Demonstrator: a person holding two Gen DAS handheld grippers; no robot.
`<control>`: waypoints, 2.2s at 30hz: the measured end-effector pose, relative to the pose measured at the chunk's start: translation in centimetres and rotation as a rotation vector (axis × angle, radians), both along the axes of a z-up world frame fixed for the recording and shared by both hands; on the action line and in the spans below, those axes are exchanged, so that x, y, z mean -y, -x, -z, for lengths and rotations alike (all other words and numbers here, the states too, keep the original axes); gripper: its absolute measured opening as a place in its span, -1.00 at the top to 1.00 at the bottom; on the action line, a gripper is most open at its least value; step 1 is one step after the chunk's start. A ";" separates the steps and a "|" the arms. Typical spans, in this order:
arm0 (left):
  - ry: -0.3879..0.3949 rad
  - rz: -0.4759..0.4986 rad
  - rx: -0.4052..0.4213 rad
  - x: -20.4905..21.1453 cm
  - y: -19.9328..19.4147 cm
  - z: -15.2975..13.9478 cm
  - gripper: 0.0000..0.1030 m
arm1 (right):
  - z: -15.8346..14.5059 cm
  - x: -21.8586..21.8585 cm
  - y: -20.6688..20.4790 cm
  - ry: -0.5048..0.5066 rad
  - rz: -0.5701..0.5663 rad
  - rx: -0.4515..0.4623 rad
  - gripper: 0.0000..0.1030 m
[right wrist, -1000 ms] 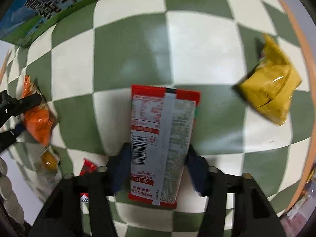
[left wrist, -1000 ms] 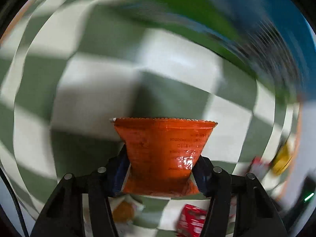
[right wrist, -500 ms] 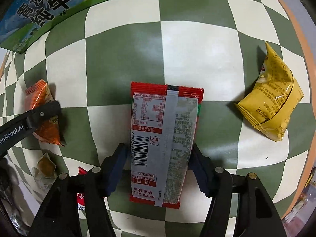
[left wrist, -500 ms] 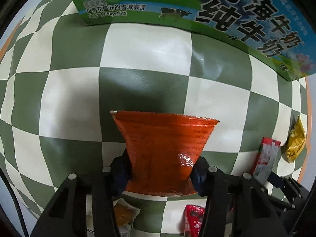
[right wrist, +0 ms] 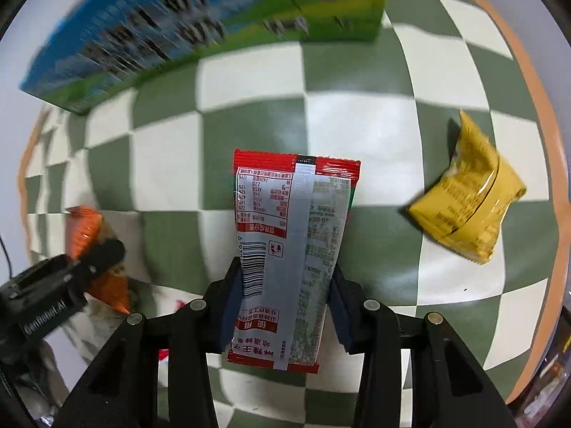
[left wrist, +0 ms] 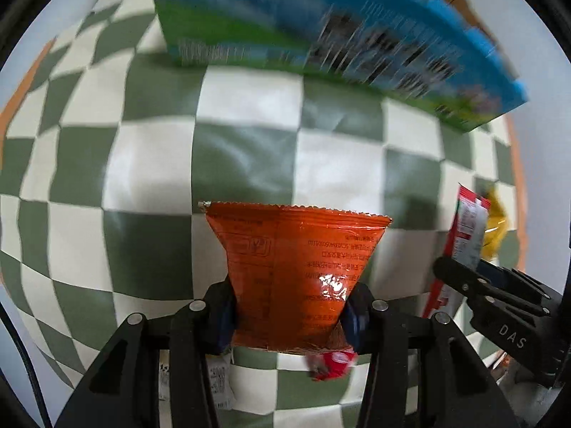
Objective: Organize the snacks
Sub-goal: 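Carry the orange bag with left tool while right tool carries red-white packet into box, then move both tools back toward the remaining snacks on the blanket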
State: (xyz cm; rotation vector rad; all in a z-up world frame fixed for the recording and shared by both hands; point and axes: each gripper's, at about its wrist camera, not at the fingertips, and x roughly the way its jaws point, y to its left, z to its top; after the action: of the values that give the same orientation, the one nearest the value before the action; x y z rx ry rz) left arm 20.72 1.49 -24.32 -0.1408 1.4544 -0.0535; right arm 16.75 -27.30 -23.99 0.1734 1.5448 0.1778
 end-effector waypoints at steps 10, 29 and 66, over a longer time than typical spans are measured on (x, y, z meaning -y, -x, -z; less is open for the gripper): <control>0.121 0.026 0.227 1.4 -6.5 -12.4 0.14 | -14.3 1.0 -4.7 -0.139 -0.023 0.197 0.10; -0.100 0.008 0.018 -2.5 -22.8 -5.4 0.13 | -12.4 -0.2 -24.9 0.054 0.024 0.232 0.10; -0.108 0.026 0.210 2.2 -13.3 -10.8 -0.77 | -13.3 -0.4 -19.4 0.105 0.009 0.253 -0.87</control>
State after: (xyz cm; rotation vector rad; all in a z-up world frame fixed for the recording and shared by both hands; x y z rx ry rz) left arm 34.00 -0.68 -13.55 -0.0268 1.2468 -0.0097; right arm 36.12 -26.87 -10.68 0.0717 1.2979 0.1068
